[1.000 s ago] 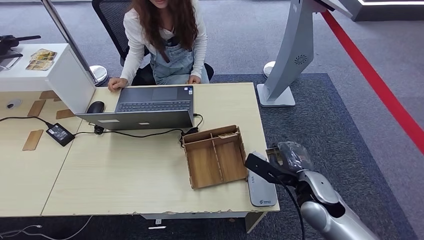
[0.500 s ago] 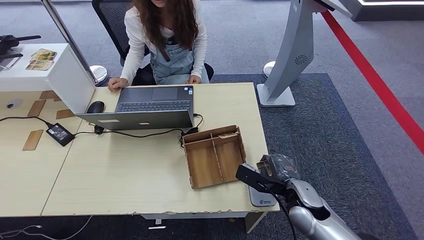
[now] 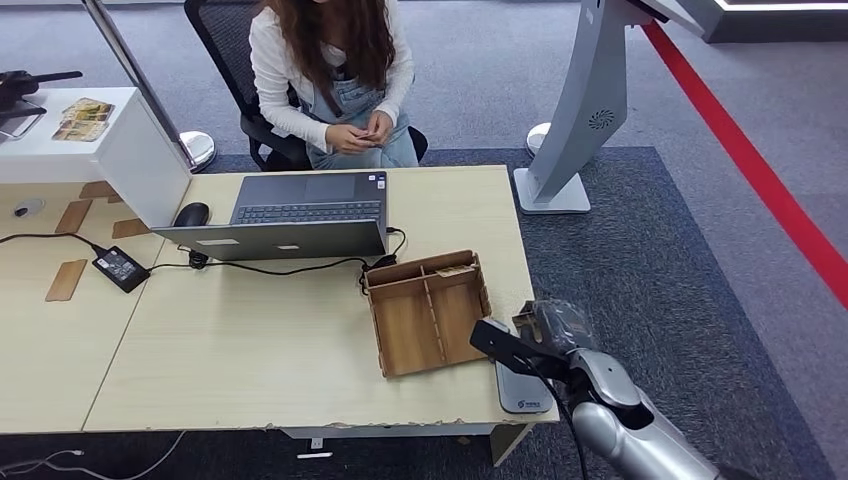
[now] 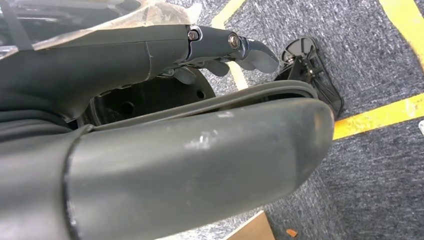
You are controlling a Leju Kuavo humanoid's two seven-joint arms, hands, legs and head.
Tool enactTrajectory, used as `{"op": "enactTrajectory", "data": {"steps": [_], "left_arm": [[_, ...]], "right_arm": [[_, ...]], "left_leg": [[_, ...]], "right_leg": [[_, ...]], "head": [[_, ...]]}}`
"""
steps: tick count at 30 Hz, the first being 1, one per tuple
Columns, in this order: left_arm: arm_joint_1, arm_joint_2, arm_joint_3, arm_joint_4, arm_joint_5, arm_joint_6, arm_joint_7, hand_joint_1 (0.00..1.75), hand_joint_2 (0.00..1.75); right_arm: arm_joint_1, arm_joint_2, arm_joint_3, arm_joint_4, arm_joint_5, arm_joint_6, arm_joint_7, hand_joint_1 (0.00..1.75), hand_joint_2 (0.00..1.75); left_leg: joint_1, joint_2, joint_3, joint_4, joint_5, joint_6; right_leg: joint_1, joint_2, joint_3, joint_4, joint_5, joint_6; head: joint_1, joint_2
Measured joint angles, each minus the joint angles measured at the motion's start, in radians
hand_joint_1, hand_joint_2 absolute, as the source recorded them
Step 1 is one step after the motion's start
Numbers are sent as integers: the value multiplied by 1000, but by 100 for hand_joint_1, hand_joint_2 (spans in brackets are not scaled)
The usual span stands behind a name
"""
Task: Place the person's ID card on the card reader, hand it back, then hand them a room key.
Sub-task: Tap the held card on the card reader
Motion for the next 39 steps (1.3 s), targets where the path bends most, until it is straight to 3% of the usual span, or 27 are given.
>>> {"op": "enactTrajectory", "data": {"steps": [11, 17, 21, 26, 39], "left_arm": [[1, 2, 0, 0, 2, 2, -22, 0, 0], [1, 3, 0, 0, -7, 2, -27, 0, 0], [1, 3, 0, 0, -22, 0, -25, 0, 0], [-1, 3, -3, 0, -55, -11, -21, 0, 0], [-3, 2, -39, 0, -120, -55, -35, 0, 0]], "right_arm": [[-163, -80, -45, -144, 17, -26, 66, 175, 175], [-258, -95, -54, -213, 33, -39, 61, 175, 175], [-357, -77, -46, -233, 46, -11, 46, 175, 175], [-479, 3, -17, -199, 7, -18, -15, 175, 175], [-690, 345, 67, 214, -213, -203, -250, 175, 175]], "left_leg": [[0, 0, 0, 0, 0, 0], [0, 0, -1, 0, 0, 0], [0, 0, -1, 0, 1, -1], [1, 0, -2, 0, 1, -1], [3, -1, -2, 0, 2, -3]], "right_leg": [[0, 0, 0, 0, 0, 0], [0, 0, -1, 0, 0, 0], [0, 0, -1, 1, 0, 0], [0, 0, -1, 2, 1, -1], [2, -1, -2, 2, 1, -1]], "head": [[0, 0], [0, 0], [0, 0], [0, 0], [0, 0]]}}
